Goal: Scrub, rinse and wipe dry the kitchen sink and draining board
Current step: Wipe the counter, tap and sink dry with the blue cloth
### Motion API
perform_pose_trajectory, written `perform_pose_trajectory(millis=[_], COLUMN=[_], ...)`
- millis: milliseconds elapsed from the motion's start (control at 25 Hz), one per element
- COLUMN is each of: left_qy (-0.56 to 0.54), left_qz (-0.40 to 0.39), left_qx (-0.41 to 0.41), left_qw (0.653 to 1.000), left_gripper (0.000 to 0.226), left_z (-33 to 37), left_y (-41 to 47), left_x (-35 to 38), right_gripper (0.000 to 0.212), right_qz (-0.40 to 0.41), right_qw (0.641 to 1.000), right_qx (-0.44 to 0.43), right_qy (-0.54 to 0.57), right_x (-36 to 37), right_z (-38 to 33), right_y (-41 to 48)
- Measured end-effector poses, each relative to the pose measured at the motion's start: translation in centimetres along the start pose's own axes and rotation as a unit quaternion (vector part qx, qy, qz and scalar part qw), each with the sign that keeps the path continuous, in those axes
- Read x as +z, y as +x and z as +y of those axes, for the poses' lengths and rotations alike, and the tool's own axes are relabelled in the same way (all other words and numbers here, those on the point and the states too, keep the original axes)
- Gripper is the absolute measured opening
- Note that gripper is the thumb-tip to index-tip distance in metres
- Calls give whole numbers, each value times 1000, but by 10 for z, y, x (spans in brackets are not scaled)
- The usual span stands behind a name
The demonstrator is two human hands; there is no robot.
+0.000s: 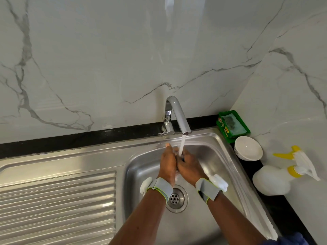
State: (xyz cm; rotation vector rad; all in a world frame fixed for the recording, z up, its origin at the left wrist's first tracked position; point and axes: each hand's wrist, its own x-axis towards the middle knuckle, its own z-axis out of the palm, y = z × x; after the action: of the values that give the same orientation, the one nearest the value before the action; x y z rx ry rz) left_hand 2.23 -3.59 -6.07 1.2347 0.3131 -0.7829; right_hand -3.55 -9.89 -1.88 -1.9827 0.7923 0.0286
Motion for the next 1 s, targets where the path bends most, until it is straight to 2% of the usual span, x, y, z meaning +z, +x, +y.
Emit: perform_pose_trajectory(millis=[120,200,240,280,400,480,560,640,720,800,880,920,1000], left_qy=[162,316,349,345,254,231,179,141,153,222,317,368,462], left_qz=[15,34,59,87,143,140,156,135,128,161,174,171,112], left_qx=[101,172,203,221,189,153,120,93,78,105,150,189,262], left_qw=[981,933,913,908,938,951,964,976,977,956,920,894,840], left_gripper=[49,40,37,34,22,33,48,35,29,18,17,19,20], left_z=[9,16,21,28,49,59,62,65,71,84,95,101,110], left_y=[-2,-1,1,1,17,37,53,61,62,59,50,42,30], left_x=[-4,-11,-14,-16,-20,-21,-23,-26,-24,-23,-15,-8,3], right_gripper=[20,19,19,20,21,24,27,9,17,19,17,16,13], right_qz=[2,8,13,11,-14,-46,-78,-66,-60,-69,-67,-62,-60], right_qw=[1000,999,996,986,924,891,894,893,881,884,898,906,904], right_qx=[6,5,27,59,185,225,220,209,203,186,175,165,166], right_qy=[12,42,89,156,335,392,383,394,423,424,398,383,389], right_x=[11,13,12,11,3,-2,-4,-3,-6,-9,-11,-13,-13], right_z=[4,2,-2,-7,-22,-26,-28,-29,-23,-18,-12,-10,-7], right_y=[3,10,14,18,18,18,18,15,13,11,12,13,17])
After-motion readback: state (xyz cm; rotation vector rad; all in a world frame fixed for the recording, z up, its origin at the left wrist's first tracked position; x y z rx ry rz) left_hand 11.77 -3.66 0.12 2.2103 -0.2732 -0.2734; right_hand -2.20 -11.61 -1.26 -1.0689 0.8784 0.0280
